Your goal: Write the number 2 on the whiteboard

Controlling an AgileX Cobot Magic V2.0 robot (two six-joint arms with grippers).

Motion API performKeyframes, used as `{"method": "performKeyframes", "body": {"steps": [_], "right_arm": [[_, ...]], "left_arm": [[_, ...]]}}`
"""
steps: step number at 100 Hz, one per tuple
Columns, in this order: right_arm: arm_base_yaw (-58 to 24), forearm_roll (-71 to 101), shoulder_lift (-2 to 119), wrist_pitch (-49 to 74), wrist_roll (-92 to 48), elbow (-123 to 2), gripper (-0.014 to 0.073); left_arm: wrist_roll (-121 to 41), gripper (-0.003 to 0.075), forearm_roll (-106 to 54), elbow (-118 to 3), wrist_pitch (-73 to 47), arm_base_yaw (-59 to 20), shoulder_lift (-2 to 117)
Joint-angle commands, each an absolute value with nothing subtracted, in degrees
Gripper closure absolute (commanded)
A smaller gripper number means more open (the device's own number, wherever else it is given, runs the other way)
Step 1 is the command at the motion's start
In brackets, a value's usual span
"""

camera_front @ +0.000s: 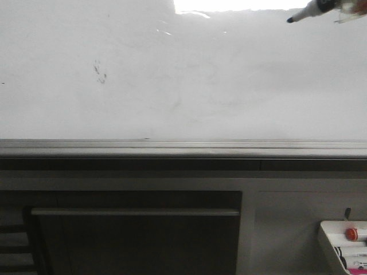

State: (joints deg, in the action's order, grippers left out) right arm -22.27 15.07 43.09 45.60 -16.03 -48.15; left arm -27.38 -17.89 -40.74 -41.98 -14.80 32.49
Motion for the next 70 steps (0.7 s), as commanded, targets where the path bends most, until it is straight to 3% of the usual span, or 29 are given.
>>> {"method": "performKeyframes", "body": {"steps": [1,22,39,70], "right_arm": [[-21.61,15.75,40.86,40.54,-15.85,-47.31,0.0596],[-21.61,17.47,43.62,41.37,-12.2,-47.59,0.0596],[-19.82,17.86,54.6,53.12,-12.02,-57.51,0.0596],[-17.87,36.62,70.17,58.48,-27.69,-71.98,0.0596]], "left_arm": [[-26.35,0.0332,-19.73,-40.31,-35.58,-14.34,32.22],[-26.35,0.0332,-19.73,-39.65,-35.34,-14.34,32.34],[-26.35,0.0332,-19.73,-39.65,-34.98,-14.34,32.34],[-26.35,0.0332,-19.73,-39.65,-35.17,-14.34,32.34]]}}
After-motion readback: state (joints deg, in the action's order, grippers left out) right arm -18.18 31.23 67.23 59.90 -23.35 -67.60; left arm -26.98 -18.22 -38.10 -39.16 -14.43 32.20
